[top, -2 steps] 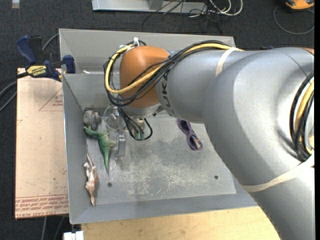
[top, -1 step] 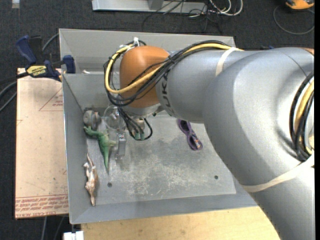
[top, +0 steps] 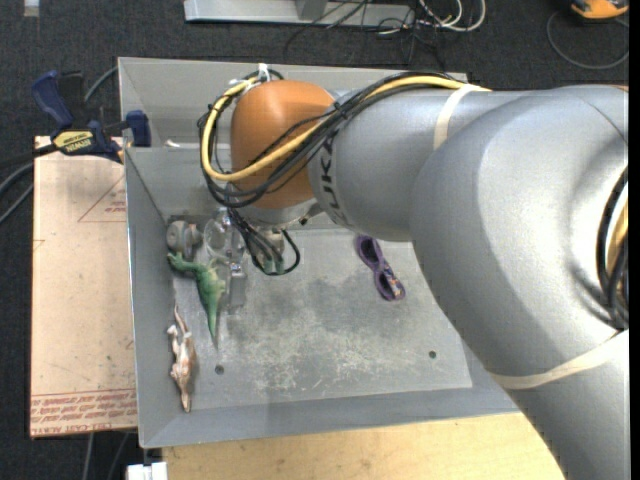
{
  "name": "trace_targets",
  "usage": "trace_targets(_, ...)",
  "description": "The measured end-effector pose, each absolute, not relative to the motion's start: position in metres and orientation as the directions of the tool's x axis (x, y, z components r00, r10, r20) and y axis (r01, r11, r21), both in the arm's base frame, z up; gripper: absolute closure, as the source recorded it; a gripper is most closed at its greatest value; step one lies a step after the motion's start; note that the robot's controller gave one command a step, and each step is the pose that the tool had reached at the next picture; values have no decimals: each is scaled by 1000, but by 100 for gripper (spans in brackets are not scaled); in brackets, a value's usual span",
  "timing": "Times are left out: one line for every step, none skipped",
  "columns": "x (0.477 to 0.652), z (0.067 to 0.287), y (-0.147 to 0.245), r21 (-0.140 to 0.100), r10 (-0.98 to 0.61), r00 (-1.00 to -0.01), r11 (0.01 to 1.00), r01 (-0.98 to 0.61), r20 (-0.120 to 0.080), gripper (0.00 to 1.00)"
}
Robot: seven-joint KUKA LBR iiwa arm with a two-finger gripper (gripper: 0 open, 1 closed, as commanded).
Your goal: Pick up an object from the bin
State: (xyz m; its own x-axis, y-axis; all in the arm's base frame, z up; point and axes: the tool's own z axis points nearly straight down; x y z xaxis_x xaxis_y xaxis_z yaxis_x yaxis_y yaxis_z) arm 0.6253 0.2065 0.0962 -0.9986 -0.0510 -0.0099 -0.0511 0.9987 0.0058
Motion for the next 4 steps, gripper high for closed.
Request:
trace_targets(609,91,196,4,-31,-1000,1000,-31,-4,0)
trace_targets(598,78,222,1,-399,-917,917,-399,-12,0)
trace_targets(590,71,240,-7,-290,-957,957,-290,-6,100)
trace_targets(590,71,239,-7,-290,-957,957,-289,-5,100)
